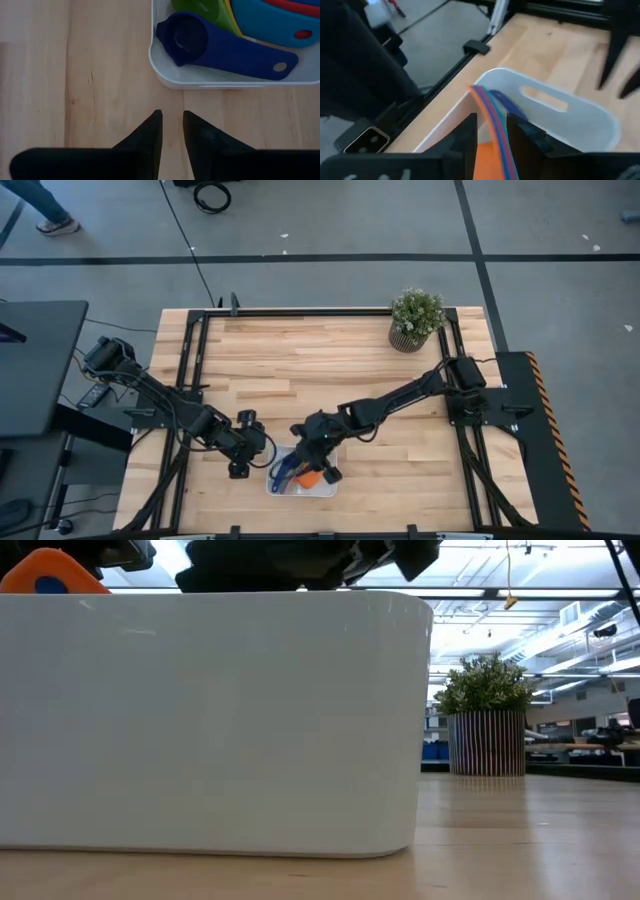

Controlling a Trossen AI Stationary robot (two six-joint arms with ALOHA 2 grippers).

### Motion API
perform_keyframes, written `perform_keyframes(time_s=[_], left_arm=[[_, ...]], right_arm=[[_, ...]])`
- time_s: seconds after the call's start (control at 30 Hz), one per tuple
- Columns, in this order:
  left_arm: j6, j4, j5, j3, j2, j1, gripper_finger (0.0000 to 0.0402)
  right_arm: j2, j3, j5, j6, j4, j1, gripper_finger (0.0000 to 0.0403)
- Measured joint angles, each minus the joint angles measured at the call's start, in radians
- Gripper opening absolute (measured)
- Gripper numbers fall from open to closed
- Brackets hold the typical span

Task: Nest measuring cups in basket
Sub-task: Adjust the nested measuring cups in the white bin

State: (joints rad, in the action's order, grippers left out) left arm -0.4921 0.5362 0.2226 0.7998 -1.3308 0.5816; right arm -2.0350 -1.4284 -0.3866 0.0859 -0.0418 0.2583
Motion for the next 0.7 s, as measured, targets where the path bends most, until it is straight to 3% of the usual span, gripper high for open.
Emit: perform_keyframes(time_s=[0.23,0.43,0.53,0.7], left_arm=[[0.012,0.014,0.0,0.0,0.0,0.0,0.0084],[0.006,0.031,0.0,0.0,0.0,0.0,0.0084],[-0.001,0.033,0.0,0.0,0.0,0.0,0.0084],[-0.046,0.063,0.0,-0.001,0.002,0.003,0.0084]], right_arm=[[-0.001,-0.03,0.087,0.083,0.023,0.051,0.0114],[-0.018,-0.239,0.188,0.157,0.366,0.053,0.0114],[-0.049,-0.323,0.174,0.153,0.524,0.038,0.0112],[-0.092,-0.427,0.134,0.145,0.56,0.028,0.0113]])
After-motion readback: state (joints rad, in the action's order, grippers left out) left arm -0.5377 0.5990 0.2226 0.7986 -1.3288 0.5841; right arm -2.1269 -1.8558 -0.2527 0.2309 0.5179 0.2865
